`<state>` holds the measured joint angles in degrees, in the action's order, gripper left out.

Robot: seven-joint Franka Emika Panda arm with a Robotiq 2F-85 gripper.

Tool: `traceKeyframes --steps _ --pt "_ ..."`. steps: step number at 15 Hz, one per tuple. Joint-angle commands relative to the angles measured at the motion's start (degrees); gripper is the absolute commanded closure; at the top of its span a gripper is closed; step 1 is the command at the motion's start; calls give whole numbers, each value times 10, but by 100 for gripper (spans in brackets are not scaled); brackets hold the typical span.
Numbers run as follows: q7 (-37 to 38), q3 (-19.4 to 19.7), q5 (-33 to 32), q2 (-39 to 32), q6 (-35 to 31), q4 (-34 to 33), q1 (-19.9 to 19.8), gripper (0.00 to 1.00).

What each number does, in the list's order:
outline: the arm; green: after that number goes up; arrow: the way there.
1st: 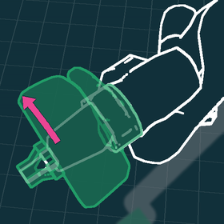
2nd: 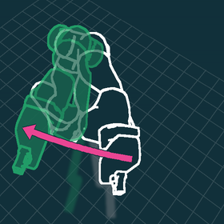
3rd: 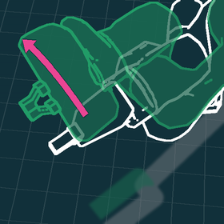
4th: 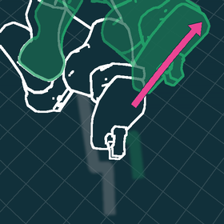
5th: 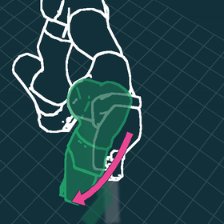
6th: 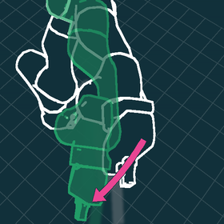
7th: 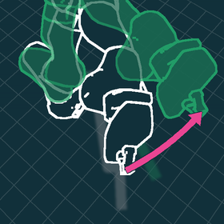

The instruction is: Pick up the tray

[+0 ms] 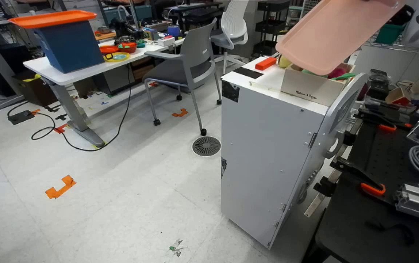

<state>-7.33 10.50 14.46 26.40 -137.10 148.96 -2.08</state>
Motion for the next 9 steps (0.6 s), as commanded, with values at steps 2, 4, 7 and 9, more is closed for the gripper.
traceKeyframes --steps 2,4,7,9 --pt "-2 7 -6 -29 6 -8 -18 98" --pt "3 9 -11 -48 -1 -11 -30 98" --pt "6 14 -13 -76 0 -20 -46 98" --pt "-5 21 -3 -91 2 -24 -47 98"
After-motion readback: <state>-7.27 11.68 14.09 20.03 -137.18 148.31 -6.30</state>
